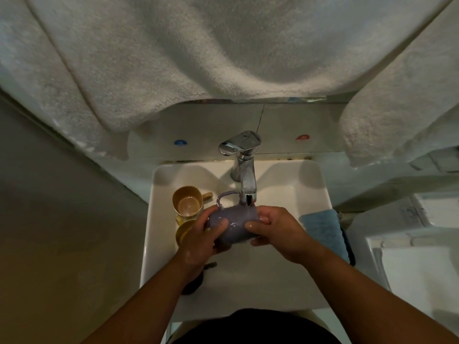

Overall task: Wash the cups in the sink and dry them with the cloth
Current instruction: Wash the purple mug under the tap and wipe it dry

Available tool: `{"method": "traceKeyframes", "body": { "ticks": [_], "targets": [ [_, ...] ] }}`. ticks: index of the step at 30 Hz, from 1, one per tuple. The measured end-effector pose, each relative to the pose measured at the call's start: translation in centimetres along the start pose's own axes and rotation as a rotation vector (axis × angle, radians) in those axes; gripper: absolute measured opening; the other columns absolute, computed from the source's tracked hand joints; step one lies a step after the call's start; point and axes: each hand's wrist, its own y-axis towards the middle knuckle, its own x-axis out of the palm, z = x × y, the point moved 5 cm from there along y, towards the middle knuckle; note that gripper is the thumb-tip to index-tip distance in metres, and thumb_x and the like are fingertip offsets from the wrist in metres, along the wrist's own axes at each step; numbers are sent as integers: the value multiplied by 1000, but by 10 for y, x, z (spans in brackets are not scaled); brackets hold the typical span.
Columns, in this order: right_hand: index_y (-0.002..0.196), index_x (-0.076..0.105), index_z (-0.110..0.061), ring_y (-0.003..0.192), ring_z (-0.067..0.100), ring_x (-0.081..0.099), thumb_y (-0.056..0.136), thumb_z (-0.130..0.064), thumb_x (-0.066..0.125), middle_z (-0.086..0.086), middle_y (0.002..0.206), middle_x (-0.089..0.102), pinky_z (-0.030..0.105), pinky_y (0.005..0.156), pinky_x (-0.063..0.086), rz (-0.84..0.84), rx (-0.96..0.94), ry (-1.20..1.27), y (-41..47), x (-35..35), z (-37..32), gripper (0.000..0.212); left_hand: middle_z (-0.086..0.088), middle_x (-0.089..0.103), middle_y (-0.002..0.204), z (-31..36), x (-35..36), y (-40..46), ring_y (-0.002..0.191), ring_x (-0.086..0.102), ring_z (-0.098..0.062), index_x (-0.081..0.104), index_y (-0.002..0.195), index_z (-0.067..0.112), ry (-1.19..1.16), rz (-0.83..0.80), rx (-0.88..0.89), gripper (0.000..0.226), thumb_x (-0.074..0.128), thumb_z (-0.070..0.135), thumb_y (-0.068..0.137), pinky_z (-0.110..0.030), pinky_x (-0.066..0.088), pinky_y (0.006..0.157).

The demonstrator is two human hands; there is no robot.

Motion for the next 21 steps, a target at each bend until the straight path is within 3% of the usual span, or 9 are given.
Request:
{"method": "traceKeyframes", "body": {
  "ticks": [2,4,6,9,13,15,18,21],
  "targets": [
    [104,72,-19,91,18,72,100,-23,60,2,103,74,30,67,60,88,43,21,1,-1,0,14,-3,57,133,1,4,2,117,60,-27,57,128,40,23,30,-17,29,61,37,99,-52,60,87],
    [103,72,-16,91,21,72,103,-33,54,5,103,74,34,67,61,127,91,105,3,2,3,25,-5,64,129,0,9,4,113,64,-25,61,121,42,26,46,-33,22,58,39,100,-50,60,89],
    [105,70,-13,96,24,70,104,-27,52,8,108,71,38,69,62,145,95,155,3,1,5,22,-2,73,116,4,13,0,105,70,-23,68,119,29,-116,64,-80,22,58,38,101,-50,59,90],
    [109,65,-10,107,30,65,104,-17,51,11,113,66,38,70,62,155,77,179,2,-7,12,17,0,71,121,4,12,3,106,70,-19,67,123,28,-117,4,-48,24,61,32,100,-43,60,89],
    [110,64,-6,110,34,63,104,-18,50,16,118,65,35,71,60,212,124,291,1,-11,22,20,25,56,121,9,11,11,107,59,2,48,136,39,388,-73,183,70,85,20,79,-14,56,74],
    [108,64,-4,107,33,64,104,-17,48,18,115,65,34,69,59,221,127,289,0,-12,22,21,20,57,123,10,13,13,110,59,-1,47,133,44,404,-56,221,78,90,21,72,-17,58,77],
    [105,64,-5,102,28,65,105,-17,47,15,111,66,32,68,59,228,87,281,0,-13,19,21,7,55,128,9,23,15,108,61,-15,48,139,35,306,13,188,70,84,26,80,-32,64,73],
    [105,64,-5,104,25,65,104,-17,47,11,110,66,36,73,62,224,64,221,0,-13,17,20,-3,58,133,11,31,17,109,63,-24,50,136,30,222,82,80,43,65,34,96,-45,63,82]
  ]
}}
